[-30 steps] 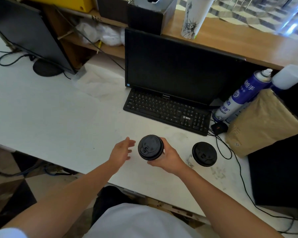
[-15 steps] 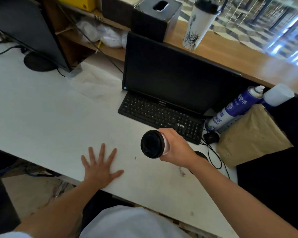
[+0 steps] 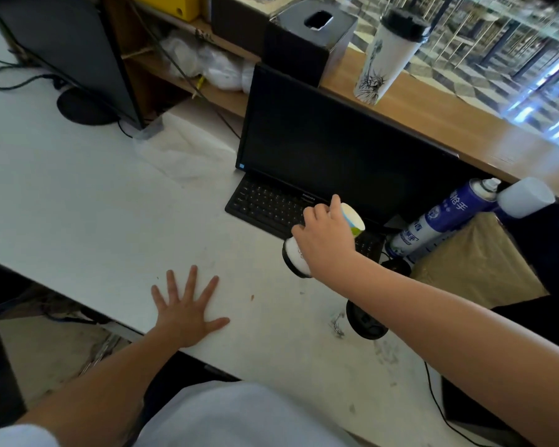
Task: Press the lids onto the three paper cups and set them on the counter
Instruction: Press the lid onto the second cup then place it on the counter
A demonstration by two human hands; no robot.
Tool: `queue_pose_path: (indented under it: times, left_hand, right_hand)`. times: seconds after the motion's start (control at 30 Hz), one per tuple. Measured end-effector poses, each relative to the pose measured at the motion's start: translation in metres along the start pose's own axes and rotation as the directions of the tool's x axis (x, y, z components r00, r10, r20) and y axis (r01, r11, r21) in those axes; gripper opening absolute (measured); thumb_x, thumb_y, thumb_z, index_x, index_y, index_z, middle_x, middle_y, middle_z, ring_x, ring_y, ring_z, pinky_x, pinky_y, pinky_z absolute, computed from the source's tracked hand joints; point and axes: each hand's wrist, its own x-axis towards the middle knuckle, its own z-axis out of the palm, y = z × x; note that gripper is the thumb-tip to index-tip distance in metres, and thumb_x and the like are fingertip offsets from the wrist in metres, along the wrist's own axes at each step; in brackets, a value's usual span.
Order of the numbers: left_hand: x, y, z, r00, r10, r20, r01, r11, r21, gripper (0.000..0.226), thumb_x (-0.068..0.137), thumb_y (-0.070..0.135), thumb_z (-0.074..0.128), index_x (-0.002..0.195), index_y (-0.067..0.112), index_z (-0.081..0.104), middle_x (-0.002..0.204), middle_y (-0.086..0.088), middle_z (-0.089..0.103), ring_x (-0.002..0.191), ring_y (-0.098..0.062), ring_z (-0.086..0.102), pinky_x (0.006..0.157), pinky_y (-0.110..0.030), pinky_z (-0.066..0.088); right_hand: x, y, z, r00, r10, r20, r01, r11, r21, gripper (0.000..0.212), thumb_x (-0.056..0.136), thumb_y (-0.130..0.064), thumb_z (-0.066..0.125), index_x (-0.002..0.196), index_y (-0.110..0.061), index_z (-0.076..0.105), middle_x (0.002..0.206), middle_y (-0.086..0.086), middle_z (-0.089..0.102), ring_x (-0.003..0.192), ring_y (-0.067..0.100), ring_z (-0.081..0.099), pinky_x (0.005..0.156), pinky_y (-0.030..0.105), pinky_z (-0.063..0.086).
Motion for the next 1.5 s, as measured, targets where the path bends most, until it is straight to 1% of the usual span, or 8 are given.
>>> queue_pose_path:
  times: [0.13, 0.47, 0.83, 0.9, 1.0, 1.2, 1.3, 1.5]
  left_hand:
    - [-0.001, 0.0, -0.001, 1.0, -0.006, 0.021, 0.006, 1.0, 0.014, 0.098, 0.07, 0.096, 0.018, 0.135, 0.05, -0.039, 0.151, 0.0, -0.048, 0.142, -0.05, -0.036, 0.109, -0.073, -0.016]
    - [-0.001, 0.0, -0.007, 0.996, 0.017, 0.086, -0.018, 1.0, 0.01, 0.103, 0.055, 0.1, 0.002, 0.136, 0.052, -0.039, 0.151, 0.0, -0.049, 0.139, -0.049, -0.04, 0.085, -0.061, -0.04]
    - [-0.003, 0.002, -0.011, 0.992, 0.022, 0.125, -0.023, 1.0, 0.011, 0.108, 0.046, 0.1, -0.005, 0.134, 0.05, -0.041, 0.146, 0.001, -0.054, 0.139, -0.05, -0.04, 0.079, -0.059, -0.042]
    - [-0.004, 0.003, -0.013, 0.991, 0.02, 0.131, -0.022, 1.0, 0.014, 0.108, 0.046, 0.1, -0.004, 0.135, 0.05, -0.041, 0.147, 0.001, -0.054, 0.139, -0.05, -0.04, 0.078, -0.059, -0.043]
    - [-0.004, 0.003, -0.013, 0.991, 0.026, 0.132, -0.029, 0.999, 0.019, 0.109, 0.047, 0.1, -0.003, 0.137, 0.05, -0.039, 0.148, 0.001, -0.053, 0.138, -0.05, -0.041, 0.077, -0.058, -0.044]
    - [-0.002, 0.003, -0.011, 0.994, 0.002, 0.106, -0.004, 1.0, 0.017, 0.109, 0.053, 0.1, 0.003, 0.142, 0.049, -0.036, 0.148, 0.0, -0.052, 0.139, -0.05, -0.039, 0.093, -0.065, -0.036]
    - [0.0, 0.002, -0.008, 0.996, -0.002, 0.094, -0.001, 1.0, 0.028, 0.104, 0.059, 0.098, 0.008, 0.136, 0.047, -0.04, 0.147, 0.0, -0.053, 0.14, -0.051, -0.038, 0.109, -0.072, -0.017]
    - [0.002, 0.001, -0.006, 0.996, 0.004, 0.092, -0.008, 0.999, 0.045, 0.105, 0.06, 0.097, 0.007, 0.14, 0.046, -0.038, 0.149, -0.001, -0.051, 0.141, -0.051, -0.036, 0.111, -0.073, -0.012]
  right_hand:
    - [0.007, -0.022, 0.0, 0.998, -0.002, 0.056, 0.009, 0.992, -0.128, 0.045, 0.098, -0.025, 0.051, 0.141, -0.01, 0.05, 0.142, 0.022, 0.044, 0.134, 0.043, 0.04, 0.118, 0.064, 0.018]
    - [0.011, -0.031, 0.005, 0.998, 0.015, 0.053, -0.009, 0.995, -0.104, 0.045, 0.097, -0.024, 0.054, 0.139, -0.009, 0.051, 0.139, 0.022, 0.044, 0.132, 0.042, 0.04, 0.117, 0.062, 0.02]
    - [0.007, 0.007, 0.013, 0.987, -0.091, 0.133, 0.038, 0.933, 0.359, 0.07, 0.08, -0.028, 0.073, 0.143, -0.024, 0.043, 0.14, 0.014, 0.045, 0.134, 0.037, 0.04, 0.119, 0.063, 0.018]
    - [0.004, 0.015, 0.018, 0.976, -0.179, 0.125, 0.059, 0.769, 0.637, 0.081, 0.072, -0.024, 0.081, 0.142, -0.032, 0.043, 0.132, 0.006, 0.048, 0.129, 0.033, 0.044, 0.118, 0.062, 0.022]
    - [-0.006, 0.023, 0.028, 0.982, -0.187, 0.021, 0.044, 0.336, 0.941, 0.083, 0.065, -0.018, 0.088, 0.134, -0.038, 0.048, 0.123, -0.004, 0.055, 0.114, 0.021, 0.055, 0.096, 0.042, 0.053]
    - [-0.026, 0.007, 0.05, 0.995, -0.088, -0.039, 0.014, -0.269, 0.963, 0.084, 0.069, -0.006, 0.088, 0.132, -0.045, 0.048, 0.125, -0.014, 0.064, 0.117, 0.007, 0.062, 0.094, 0.028, 0.057]
    - [-0.032, -0.013, 0.061, 0.995, -0.099, -0.017, -0.025, -0.403, 0.915, 0.085, 0.072, 0.007, 0.084, 0.13, -0.044, 0.05, 0.125, -0.013, 0.066, 0.114, -0.001, 0.063, 0.095, 0.018, 0.053]
    - [-0.037, -0.052, 0.081, 0.984, -0.166, 0.067, -0.143, -0.498, 0.855, 0.077, 0.073, 0.01, 0.082, 0.137, -0.023, 0.054, 0.122, -0.009, 0.07, 0.109, -0.003, 0.063, 0.092, 0.014, 0.05]
